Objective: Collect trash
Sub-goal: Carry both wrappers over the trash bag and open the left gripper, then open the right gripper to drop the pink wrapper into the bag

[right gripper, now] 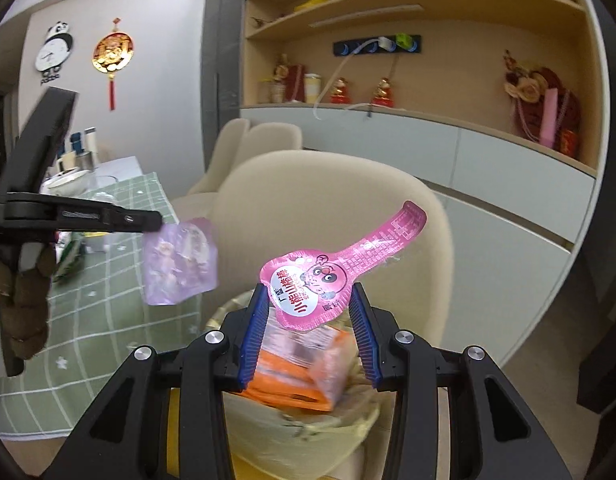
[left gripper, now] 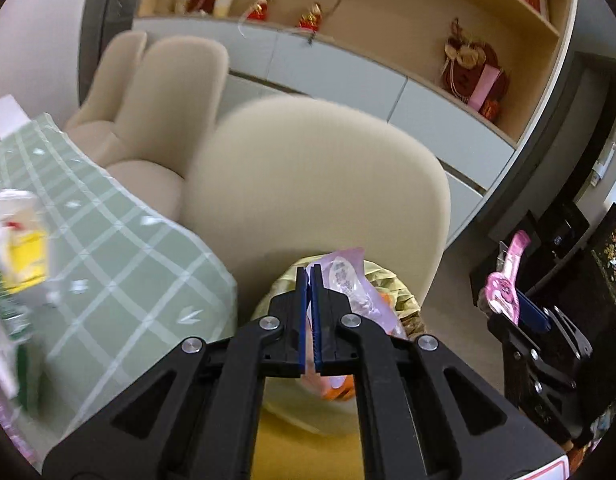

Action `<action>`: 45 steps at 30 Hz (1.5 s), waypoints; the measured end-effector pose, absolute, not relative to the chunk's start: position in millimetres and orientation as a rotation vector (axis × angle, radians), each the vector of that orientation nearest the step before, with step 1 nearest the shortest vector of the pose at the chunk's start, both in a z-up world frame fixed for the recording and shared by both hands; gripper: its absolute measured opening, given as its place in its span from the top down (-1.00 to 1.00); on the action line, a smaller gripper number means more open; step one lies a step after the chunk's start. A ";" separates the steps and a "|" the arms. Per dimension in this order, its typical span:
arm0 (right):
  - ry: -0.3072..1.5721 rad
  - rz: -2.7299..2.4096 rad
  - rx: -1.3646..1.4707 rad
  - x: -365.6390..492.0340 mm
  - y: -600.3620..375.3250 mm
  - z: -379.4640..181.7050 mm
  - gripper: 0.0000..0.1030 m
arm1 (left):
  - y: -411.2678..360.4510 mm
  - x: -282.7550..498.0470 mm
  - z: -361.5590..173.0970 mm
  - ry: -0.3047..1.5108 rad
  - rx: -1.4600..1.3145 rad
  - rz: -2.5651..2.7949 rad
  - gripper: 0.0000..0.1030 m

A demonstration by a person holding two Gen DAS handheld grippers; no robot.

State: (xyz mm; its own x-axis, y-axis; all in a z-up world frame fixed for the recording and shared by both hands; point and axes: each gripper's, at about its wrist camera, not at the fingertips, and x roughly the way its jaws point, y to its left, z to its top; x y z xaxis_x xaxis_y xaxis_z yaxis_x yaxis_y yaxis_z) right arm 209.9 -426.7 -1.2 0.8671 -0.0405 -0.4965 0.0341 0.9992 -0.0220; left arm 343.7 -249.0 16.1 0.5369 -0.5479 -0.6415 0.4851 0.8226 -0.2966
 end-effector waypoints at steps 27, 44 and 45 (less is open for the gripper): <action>0.937 0.113 -0.007 329.9 -382.9 -148.9 0.24 | -168.0 283.9 6.8 0.802 -0.046 -0.522 0.11; 0.783 0.129 0.059 282.1 -384.7 -94.7 0.08 | -45.6 237.7 30.9 0.664 -0.147 -0.352 0.00; 0.769 0.136 0.062 277.0 -383.7 -87.5 0.07 | -34.2 233.7 33.0 0.649 -0.154 -0.324 0.00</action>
State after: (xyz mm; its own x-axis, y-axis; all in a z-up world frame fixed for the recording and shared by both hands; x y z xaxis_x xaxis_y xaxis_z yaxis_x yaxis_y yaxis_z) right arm 277.0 -383.7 -87.5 0.7105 0.1453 -0.6885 -0.1001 0.9894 0.1055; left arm 233.7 -34.2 33.0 0.7485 -0.3432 -0.5675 0.2479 0.9384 -0.2406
